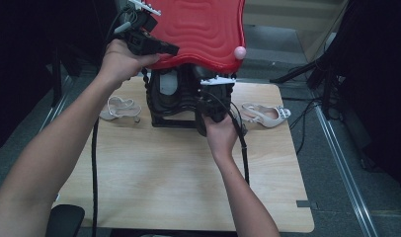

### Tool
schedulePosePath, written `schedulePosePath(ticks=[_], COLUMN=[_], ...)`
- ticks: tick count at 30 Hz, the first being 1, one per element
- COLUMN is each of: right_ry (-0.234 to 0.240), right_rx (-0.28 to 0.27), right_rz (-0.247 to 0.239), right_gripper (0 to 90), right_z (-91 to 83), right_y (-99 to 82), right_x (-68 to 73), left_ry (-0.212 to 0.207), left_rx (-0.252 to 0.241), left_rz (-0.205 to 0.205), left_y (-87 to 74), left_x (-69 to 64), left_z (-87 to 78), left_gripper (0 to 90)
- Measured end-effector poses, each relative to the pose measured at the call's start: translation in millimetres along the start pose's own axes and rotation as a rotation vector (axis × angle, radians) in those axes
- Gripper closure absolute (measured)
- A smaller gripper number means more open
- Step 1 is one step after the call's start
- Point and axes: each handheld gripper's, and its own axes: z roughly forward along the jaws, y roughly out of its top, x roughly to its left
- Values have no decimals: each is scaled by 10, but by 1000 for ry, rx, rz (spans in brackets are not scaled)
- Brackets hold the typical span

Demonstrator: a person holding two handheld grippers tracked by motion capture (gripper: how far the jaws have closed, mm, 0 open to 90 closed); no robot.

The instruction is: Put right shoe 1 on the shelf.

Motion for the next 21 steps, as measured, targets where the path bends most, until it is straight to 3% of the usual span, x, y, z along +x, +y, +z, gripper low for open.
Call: schedulePosePath(ticks=[6, 11, 15, 17, 21], right_ry=[-49, -39, 25, 63, 61], right_rx=[-31, -15, 9, -4, -2], right_rz=[-24, -2, 60, 87, 71], right_gripper=[865, 843, 768, 718, 714], right_z=[154, 203, 202, 175, 158], right_y=[30, 54, 58, 62, 62], right_x=[-41, -46, -105, -131, -108], left_ry=[-2, -3, 5, 17, 23], left_rx=[-1, -2, -1, -2, 4], left_rz=[-1, -6, -8, -6, -8], left_y=[0, -3, -6, -7, -3], left_x=[3, 6, 2, -7, -10], left_z=[-2, -4, -3, 2, 7], left_gripper=[900, 900, 900, 900, 900])
